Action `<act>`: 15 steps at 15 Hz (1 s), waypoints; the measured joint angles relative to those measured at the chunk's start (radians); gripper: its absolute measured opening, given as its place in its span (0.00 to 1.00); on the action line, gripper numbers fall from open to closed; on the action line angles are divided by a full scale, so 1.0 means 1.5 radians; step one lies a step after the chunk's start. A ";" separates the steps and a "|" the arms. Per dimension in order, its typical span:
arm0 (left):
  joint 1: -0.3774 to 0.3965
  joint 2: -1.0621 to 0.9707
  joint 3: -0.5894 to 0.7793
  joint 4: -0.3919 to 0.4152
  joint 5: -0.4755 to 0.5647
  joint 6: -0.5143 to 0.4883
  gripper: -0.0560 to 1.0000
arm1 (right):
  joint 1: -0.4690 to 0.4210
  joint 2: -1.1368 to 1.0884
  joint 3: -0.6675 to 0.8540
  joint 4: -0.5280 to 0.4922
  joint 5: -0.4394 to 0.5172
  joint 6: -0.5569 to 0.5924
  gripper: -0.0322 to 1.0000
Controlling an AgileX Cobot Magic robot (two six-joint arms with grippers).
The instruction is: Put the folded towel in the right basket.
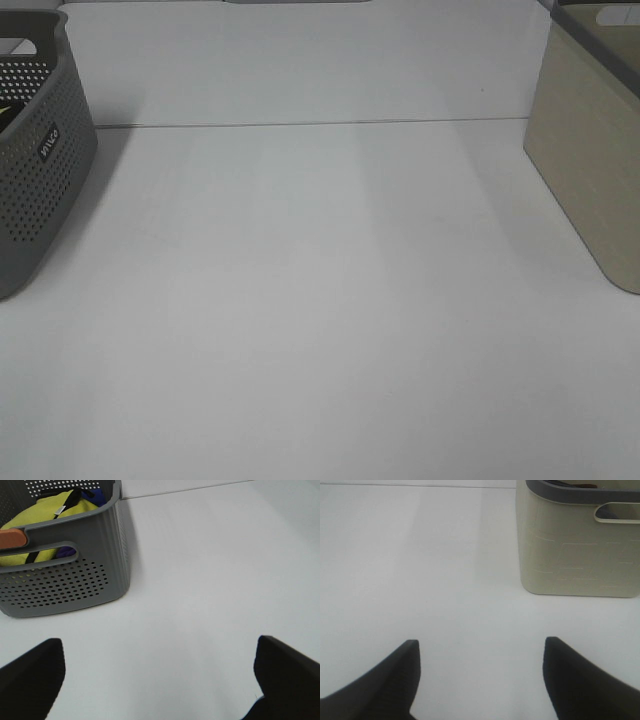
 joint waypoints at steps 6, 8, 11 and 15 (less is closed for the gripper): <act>0.000 0.000 0.000 0.000 0.000 0.000 0.98 | 0.000 -0.005 0.000 0.009 -0.001 0.000 0.68; 0.000 0.000 0.000 0.000 0.000 0.000 0.98 | 0.000 -0.005 0.000 0.009 -0.001 0.000 0.68; 0.000 0.000 0.000 0.000 0.000 0.000 0.98 | 0.000 -0.005 0.000 0.010 -0.001 0.000 0.68; 0.000 0.000 0.000 0.000 0.000 0.000 0.98 | 0.000 -0.005 0.000 0.010 -0.001 0.000 0.68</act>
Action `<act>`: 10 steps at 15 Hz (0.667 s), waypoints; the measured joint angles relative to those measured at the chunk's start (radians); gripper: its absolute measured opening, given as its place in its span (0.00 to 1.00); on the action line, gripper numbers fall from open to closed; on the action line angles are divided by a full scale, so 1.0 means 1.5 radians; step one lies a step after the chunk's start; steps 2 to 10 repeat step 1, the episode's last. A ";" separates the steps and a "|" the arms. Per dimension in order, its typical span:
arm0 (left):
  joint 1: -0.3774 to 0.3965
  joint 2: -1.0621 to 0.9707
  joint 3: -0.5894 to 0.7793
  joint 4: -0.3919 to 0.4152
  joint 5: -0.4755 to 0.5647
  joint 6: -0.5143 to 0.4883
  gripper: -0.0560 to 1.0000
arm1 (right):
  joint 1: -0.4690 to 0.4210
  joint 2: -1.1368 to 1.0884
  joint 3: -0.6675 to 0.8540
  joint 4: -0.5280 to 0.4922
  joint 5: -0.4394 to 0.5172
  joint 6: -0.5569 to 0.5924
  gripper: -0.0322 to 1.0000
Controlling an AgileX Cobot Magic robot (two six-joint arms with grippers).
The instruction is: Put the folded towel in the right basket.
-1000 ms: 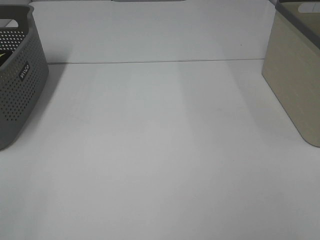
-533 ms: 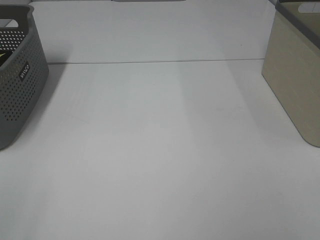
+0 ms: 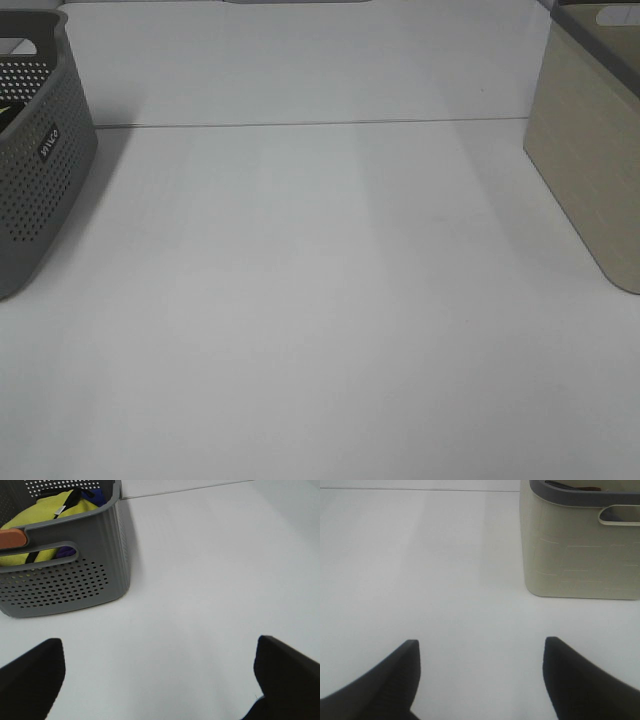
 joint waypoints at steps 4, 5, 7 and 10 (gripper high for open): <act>0.000 0.000 0.000 0.000 0.000 0.000 0.98 | 0.000 0.000 0.000 0.000 0.000 0.000 0.68; 0.000 0.000 0.000 0.000 0.000 0.000 0.98 | 0.000 0.000 0.000 0.000 0.000 0.000 0.68; 0.000 0.000 0.000 0.000 0.000 0.000 0.98 | 0.000 0.000 0.000 0.000 0.000 0.000 0.68; 0.000 0.000 0.000 0.000 0.000 0.000 0.98 | 0.000 0.000 0.000 0.000 0.000 0.000 0.68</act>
